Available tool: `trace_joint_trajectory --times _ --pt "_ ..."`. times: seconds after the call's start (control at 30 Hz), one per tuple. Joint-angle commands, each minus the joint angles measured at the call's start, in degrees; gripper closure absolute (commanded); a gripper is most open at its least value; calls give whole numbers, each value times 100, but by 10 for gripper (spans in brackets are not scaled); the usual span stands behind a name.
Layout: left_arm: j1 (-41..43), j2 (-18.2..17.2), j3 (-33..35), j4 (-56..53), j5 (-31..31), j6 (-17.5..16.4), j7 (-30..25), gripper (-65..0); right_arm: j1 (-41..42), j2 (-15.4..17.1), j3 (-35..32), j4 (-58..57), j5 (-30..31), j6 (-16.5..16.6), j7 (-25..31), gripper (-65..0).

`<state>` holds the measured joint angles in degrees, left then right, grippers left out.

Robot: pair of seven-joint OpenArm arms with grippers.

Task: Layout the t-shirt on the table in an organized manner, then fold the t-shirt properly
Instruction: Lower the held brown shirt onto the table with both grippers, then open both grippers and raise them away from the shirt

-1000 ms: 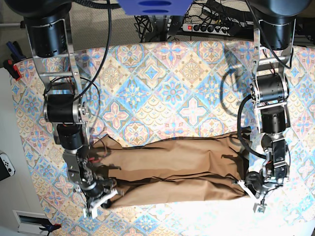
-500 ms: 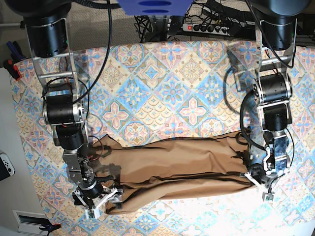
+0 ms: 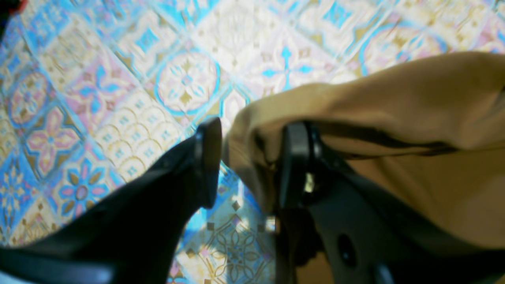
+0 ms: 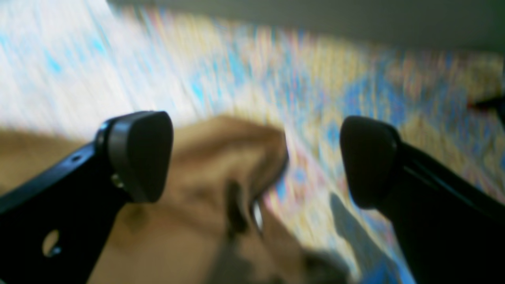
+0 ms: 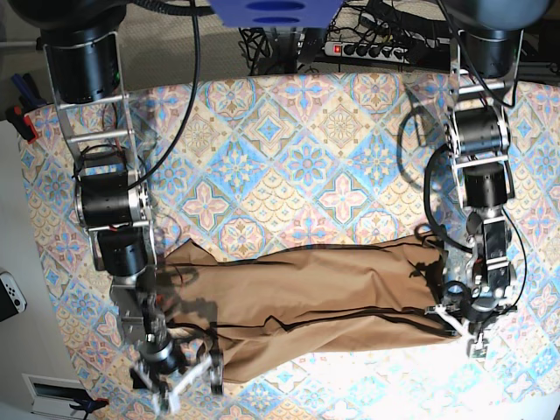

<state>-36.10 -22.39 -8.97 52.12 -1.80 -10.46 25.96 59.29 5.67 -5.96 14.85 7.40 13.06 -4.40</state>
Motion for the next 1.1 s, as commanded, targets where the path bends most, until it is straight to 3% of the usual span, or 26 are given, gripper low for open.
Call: trace_joint_trajectory --times 0.0,0.13,0.3,0.4,0.53,0.7,0.83,1.07 --pt "-96 -68 -224 384 -26 57 -174 -226 274 9 275 295 82 8 -30 -650" --pt "476 90 -883 1720 -35 39 -138 -226 238 9 1215 1939 47 8 -1489 -650" --pt "933 99 -1024 2995 -35 39 -15 -226 -333 9 1514 4699 47 8 -3142 -650" --pt "889 99 -1041 3742 -193 39 881 -226 -386 9 1637 5886 47 8 -3924 -650" --pt "871 63 -1252 4692 -905 39 1769 -226 -236 9 1760 6590 47 8 -4777 -650" --pt "537 63 -1261 5263 -1081 39 2393 -226 27 97 1760 6686 3 8 -5006 -650" --pt "317 63 -1261 5650 -1116 39 2851 -226 89 264 1760 6695 -419 8 -5015 -650" --pt "238 63 -1261 5659 -1072 39 2965 -226 247 255 1760 6730 -692 8 -5015 -650"
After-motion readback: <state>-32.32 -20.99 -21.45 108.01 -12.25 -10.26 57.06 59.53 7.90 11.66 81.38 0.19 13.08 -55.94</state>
